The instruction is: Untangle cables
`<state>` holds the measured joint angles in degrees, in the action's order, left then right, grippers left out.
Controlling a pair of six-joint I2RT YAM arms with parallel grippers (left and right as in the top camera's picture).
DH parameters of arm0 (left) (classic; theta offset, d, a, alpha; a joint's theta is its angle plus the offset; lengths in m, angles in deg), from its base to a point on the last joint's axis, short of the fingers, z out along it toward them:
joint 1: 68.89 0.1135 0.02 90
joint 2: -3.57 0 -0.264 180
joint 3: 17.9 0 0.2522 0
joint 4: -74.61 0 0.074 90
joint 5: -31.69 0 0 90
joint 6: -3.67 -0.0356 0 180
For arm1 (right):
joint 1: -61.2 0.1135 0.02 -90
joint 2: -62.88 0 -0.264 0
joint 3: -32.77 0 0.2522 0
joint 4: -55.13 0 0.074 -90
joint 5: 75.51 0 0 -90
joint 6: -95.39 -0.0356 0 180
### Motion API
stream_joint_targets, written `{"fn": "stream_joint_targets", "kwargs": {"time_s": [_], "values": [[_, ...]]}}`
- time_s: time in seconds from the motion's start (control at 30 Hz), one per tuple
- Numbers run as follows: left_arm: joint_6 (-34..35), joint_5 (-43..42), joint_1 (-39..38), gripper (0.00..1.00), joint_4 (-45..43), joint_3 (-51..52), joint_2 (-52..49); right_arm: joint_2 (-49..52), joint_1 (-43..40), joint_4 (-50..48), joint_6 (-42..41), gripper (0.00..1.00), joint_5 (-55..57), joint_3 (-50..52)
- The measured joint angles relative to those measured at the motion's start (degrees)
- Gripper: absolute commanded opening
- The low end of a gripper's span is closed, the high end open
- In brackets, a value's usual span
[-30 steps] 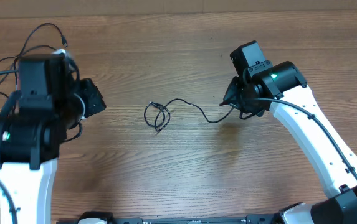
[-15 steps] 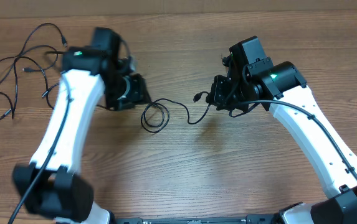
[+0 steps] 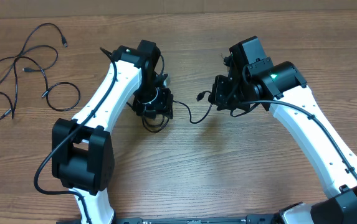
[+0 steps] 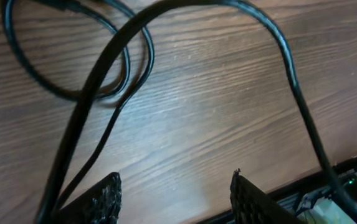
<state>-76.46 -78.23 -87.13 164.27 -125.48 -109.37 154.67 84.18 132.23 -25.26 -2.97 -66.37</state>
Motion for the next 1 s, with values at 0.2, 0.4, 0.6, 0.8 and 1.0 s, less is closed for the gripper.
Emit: {"fn": "stream_joint_targets", "kwargs": {"time_s": [0.2,0.4,0.6,0.8,1.0], "values": [[0.0,3.3,0.0,0.75,3.7,-5.6,3.1,0.0,-0.3,1.2,-2.7,0.04,4.8,0.0],[2.0,9.9,0.0,1.0,3.2,-7.1,12.6,0.0,-8.2,0.5,-4.5,0.04,3.8,0.0],[4.8,11.8,0.0,1.0,-0.6,-6.3,11.3,0.0,-15.1,0.4,-4.3,0.04,0.1,0.0],[9.8,12.3,0.0,0.91,-2.8,-4.9,0.4,0.0,-15.1,0.6,-3.8,0.04,1.2,0.0],[11.5,12.3,0.0,0.88,-3.3,-4.7,-7.3,0.0,-15.1,0.6,-3.8,0.04,1.4,0.0]]}}
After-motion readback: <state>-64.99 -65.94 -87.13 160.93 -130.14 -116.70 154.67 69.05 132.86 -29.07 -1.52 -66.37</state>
